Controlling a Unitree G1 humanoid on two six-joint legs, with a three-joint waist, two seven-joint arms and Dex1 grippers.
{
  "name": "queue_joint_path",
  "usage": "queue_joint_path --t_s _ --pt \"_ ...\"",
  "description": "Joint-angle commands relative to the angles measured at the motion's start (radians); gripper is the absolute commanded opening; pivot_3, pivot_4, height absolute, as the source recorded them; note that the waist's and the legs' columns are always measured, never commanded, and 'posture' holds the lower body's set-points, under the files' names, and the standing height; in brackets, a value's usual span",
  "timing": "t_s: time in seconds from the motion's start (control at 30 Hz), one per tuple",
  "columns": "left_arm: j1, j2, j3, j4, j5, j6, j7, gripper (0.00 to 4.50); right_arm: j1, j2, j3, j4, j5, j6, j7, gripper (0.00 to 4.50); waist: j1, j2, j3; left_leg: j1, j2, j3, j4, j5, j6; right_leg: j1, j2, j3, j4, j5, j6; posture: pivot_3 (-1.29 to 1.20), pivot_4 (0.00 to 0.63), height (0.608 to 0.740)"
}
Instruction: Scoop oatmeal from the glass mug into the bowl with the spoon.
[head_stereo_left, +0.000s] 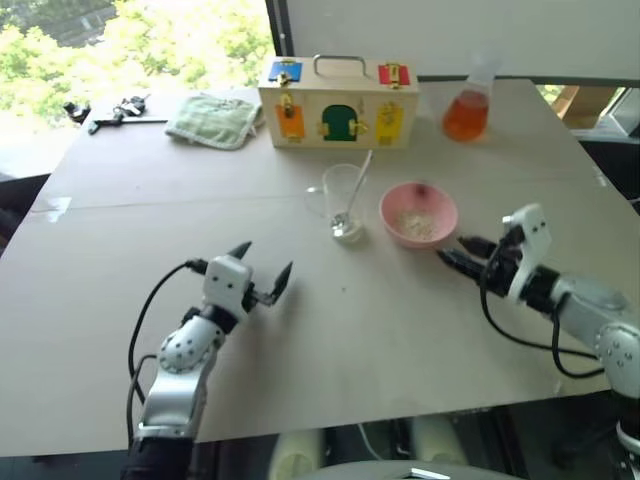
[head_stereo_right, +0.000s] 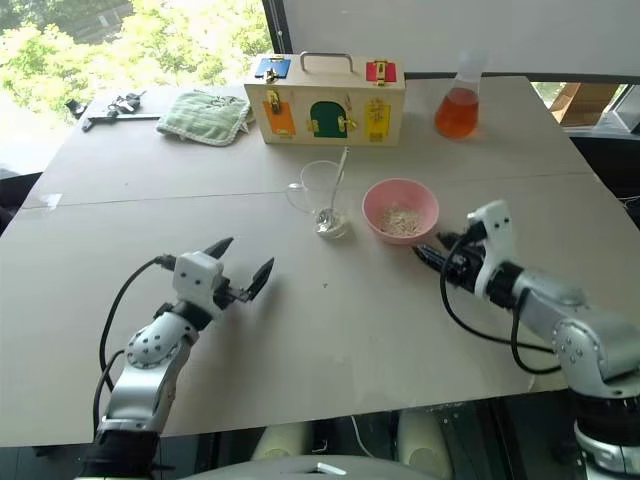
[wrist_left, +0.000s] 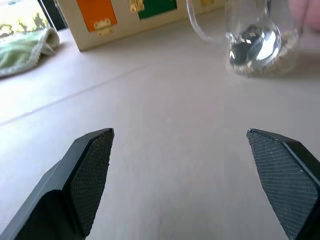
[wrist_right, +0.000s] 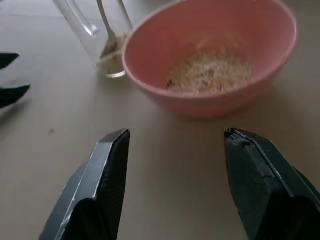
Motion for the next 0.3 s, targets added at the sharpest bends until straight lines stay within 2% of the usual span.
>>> queue_joint_path --t_s 0.03,0.3 --pt "0.099 0.030 -0.003 -0.064 -0.015 0.007 -0.059 4.48 0.087 -0.003 0.009 0.075 -0.168 -0.319 0.130 2.97 -0.004 0.000 0.000 0.001 0.000 0.000 0.000 -0.001 0.001 0.000 0.001 0.000 0.000 0.000 0.000 0.00 0.150 0.740" --pt "0.196 0.043 0.006 -0.141 -0.047 0.026 -0.085 4.48 0.161 0.029 -0.008 0.271 -0.269 -0.617 0.262 2.97 -0.004 0.001 0.000 0.012 0.005 0.004 0.001 -0.001 0.001 0.007 0.007 0.006 0.001 -0.001 -0.001 0.00 0.150 0.740"
